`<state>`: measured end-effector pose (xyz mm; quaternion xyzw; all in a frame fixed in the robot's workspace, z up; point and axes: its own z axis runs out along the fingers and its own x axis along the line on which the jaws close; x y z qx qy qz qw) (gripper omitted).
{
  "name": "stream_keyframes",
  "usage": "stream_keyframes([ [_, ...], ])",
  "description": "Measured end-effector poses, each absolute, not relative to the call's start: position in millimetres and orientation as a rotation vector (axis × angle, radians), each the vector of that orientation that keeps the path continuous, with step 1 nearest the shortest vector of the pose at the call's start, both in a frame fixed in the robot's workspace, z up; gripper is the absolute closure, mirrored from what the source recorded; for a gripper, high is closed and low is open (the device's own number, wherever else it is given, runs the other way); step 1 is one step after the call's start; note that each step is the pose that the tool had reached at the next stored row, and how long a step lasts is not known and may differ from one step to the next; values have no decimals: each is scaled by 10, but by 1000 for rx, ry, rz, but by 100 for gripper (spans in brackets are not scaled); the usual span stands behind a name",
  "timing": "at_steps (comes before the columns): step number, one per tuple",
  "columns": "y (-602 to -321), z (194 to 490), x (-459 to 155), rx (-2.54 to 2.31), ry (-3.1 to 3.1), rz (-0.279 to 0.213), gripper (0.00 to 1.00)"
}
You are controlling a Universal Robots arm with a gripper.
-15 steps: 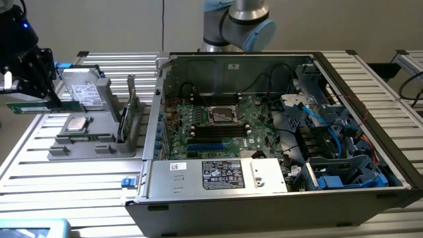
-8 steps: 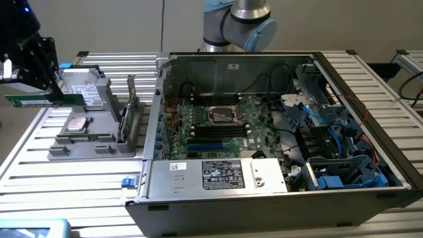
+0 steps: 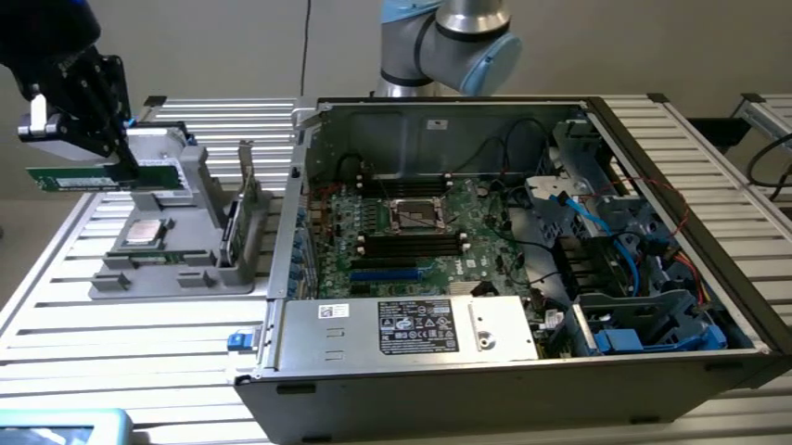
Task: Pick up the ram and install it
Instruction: 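Pick up the ram and move it above insertion slot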
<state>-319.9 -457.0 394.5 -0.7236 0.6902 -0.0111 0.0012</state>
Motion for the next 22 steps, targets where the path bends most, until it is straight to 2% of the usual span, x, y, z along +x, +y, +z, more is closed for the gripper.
stream_keyframes([
  [22,-4626,4044,-2238,-2278,2172,-21,87],
])
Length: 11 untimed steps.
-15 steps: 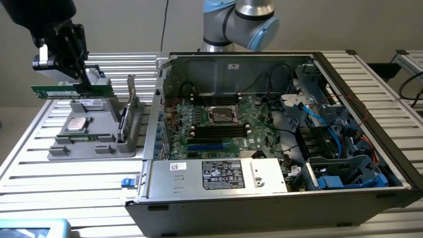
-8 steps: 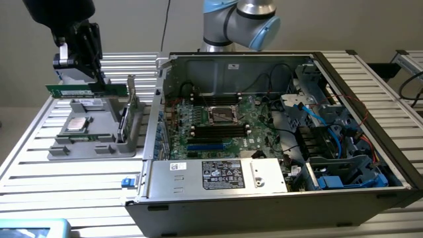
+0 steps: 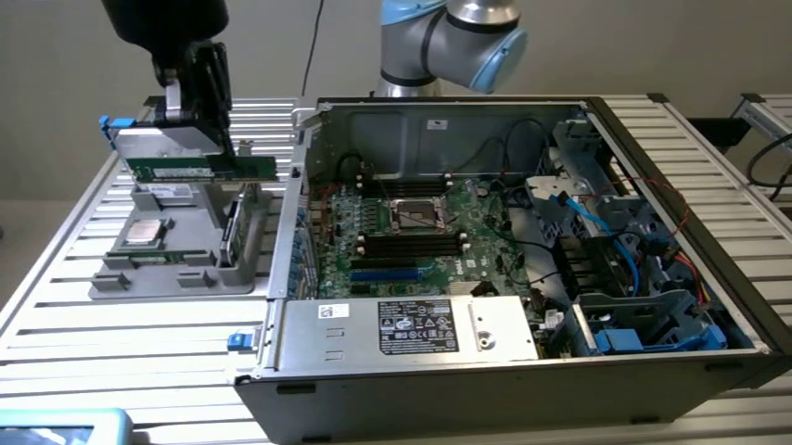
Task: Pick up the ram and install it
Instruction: 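Pick up the ram and move it above insertion slot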
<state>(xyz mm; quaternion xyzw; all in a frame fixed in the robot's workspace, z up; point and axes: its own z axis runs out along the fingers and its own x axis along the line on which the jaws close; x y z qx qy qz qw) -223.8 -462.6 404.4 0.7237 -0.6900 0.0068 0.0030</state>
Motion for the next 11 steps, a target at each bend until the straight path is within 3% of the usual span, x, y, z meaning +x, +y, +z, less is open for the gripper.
stream_keyframes([
  [11,-4628,4045,-1739,2268,-2163,19,87],
])
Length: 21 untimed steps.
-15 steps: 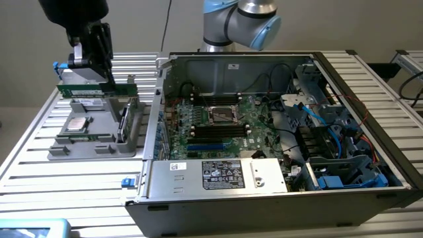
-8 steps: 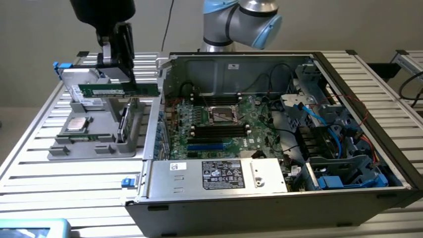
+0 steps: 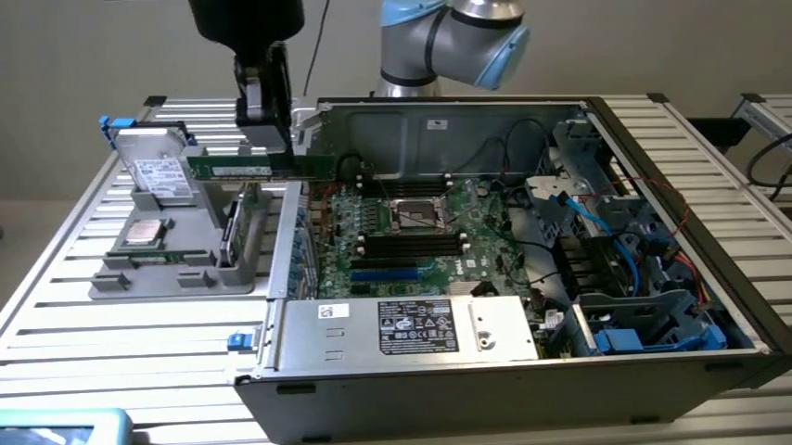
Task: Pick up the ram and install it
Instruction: 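Pick up the ram and move it above insertion slot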
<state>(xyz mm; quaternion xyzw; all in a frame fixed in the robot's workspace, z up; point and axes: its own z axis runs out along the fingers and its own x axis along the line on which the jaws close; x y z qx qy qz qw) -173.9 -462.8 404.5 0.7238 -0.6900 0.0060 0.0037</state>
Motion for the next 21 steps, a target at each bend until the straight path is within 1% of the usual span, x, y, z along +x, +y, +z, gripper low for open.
stream_keyframes([
  [21,-4628,4045,-783,2271,-2158,16,87],
])
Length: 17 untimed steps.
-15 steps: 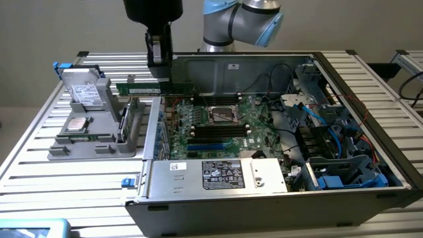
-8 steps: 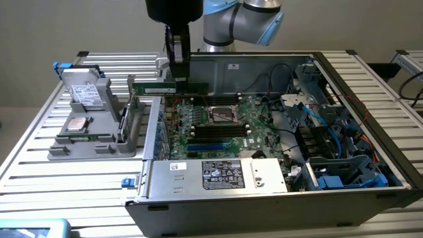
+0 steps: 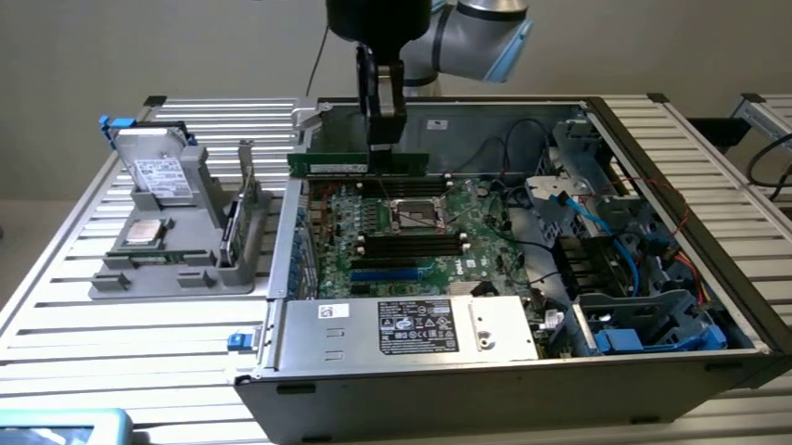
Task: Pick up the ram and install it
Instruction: 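Pick up the ram and move it above insertion slot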
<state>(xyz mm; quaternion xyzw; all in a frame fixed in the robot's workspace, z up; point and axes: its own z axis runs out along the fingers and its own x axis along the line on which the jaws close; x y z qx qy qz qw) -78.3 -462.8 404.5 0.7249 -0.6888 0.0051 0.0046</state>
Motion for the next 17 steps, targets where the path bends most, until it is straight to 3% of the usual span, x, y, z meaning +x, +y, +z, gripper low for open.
stream_keyframes([
  [17,-4466,4025,-277,2287,-2174,46,87],
])
